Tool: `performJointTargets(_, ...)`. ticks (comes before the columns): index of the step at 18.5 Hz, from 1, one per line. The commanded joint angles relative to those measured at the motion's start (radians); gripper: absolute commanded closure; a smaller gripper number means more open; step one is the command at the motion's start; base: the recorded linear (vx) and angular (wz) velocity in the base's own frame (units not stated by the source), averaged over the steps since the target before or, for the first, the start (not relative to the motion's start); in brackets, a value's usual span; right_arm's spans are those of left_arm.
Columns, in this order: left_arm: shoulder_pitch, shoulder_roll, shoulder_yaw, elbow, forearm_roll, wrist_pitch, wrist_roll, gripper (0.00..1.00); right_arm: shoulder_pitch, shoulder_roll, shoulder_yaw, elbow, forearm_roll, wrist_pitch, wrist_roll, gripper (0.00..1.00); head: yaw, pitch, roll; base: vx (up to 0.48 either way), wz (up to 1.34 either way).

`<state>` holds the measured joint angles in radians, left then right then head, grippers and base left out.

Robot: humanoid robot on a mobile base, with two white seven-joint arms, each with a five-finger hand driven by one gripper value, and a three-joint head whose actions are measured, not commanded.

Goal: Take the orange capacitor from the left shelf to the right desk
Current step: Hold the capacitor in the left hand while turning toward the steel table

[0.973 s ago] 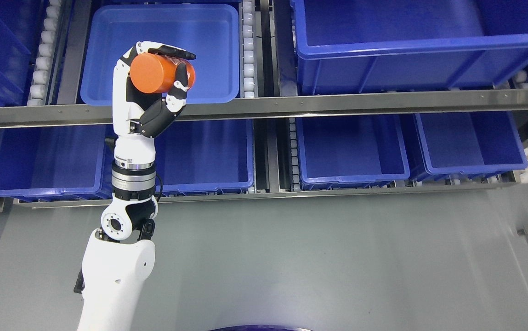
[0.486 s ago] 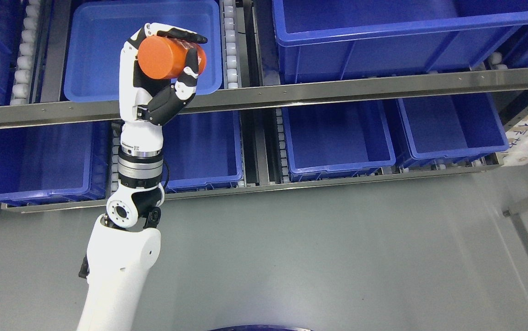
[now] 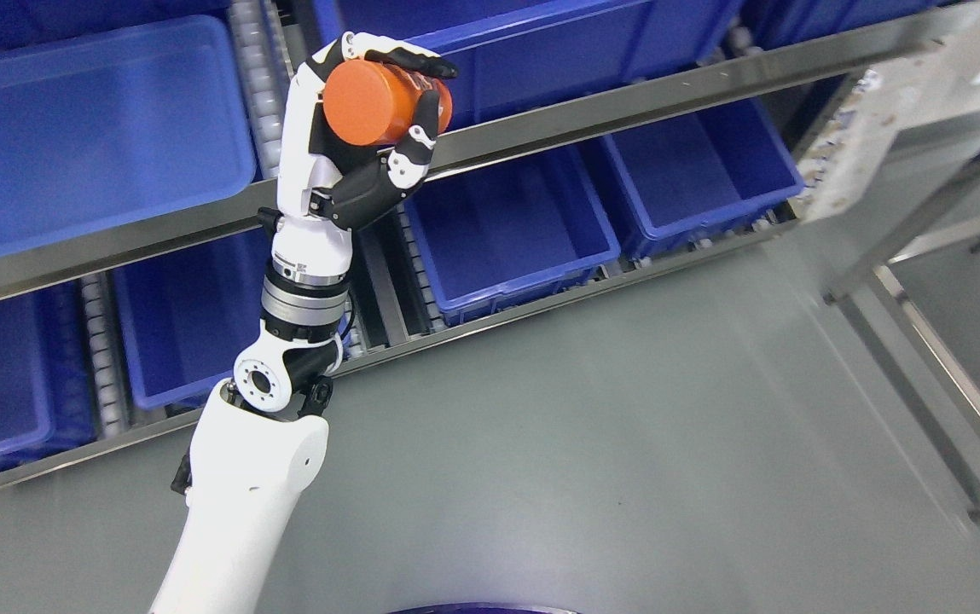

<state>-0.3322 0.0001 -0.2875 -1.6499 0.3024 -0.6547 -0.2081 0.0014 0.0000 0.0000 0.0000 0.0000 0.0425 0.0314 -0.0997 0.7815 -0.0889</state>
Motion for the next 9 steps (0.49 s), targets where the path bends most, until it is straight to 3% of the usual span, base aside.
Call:
performJointTargets(1,-0.005,0.017,-0.113,0.002,-0.002,0.02,0.001,0.95,0.032,-0.017,-0.011,-0.023,0.0,-0.003,-0.001,0.0,0.0,0.0,0.0,-0.027,-0.88)
performJointTargets(9,0.047,0.017,-0.119,0.002,-0.002,0.085,-0.001,0.94,0.032,-0.017,-0.011,-0.023,0.0,-0.003,0.001,0.0,0.0,0.0,0.0,0.029,-1.11)
